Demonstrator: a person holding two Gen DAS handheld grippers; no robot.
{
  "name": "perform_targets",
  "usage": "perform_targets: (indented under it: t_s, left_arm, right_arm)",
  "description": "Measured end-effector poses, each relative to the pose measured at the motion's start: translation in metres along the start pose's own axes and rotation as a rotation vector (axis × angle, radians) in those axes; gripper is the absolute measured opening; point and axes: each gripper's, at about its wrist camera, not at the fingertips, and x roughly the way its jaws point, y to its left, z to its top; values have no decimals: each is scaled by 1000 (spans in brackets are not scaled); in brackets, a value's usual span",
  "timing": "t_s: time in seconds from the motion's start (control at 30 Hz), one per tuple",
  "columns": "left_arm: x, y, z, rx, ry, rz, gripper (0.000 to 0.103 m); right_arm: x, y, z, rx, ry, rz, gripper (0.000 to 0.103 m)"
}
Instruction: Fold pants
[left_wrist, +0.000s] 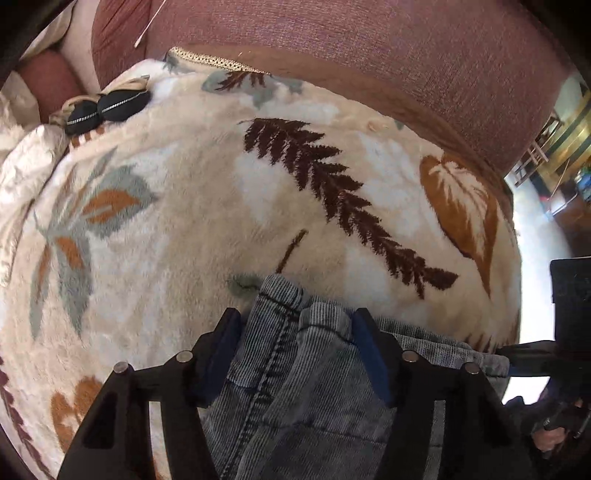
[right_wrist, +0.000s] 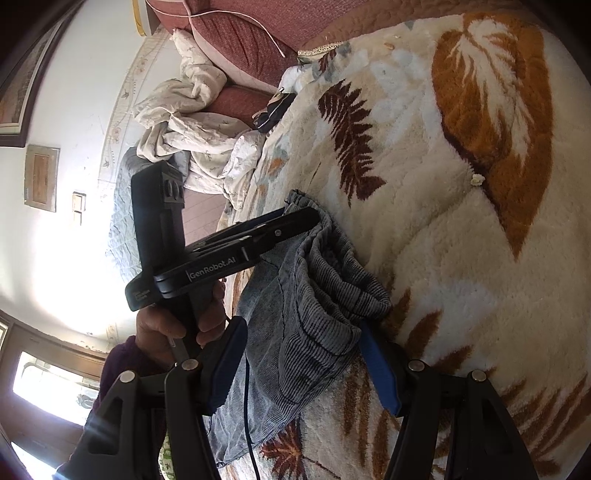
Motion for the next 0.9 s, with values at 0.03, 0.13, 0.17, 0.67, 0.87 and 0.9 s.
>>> perform_targets:
  t_s: [0.03,0.13,0.17,0.67,0.87,0.9]
  left_arm:
    - [-1,1,-1,1,1,-8,64]
    - [-3,-2,-5,24,7,-15,61]
    - [-2,-4,-5,34,9,-17,59]
    - [-16,-7,-11,65,-42,7,19]
    - [-20,-7,-12,53,-61,30,17]
    - [-21,-7,-13,44,-67,29,17]
  right_arm:
    - [0,0,0,-2,1,1,66]
    - [0,0,1,-6,3,1,65]
    - [1,0,1,-5,5,2,63]
    - [5,-9,5,28,30,27,35]
    - [8,-1,5,-8,35,30,22]
    - [9,-1,5,-10,33,28,22]
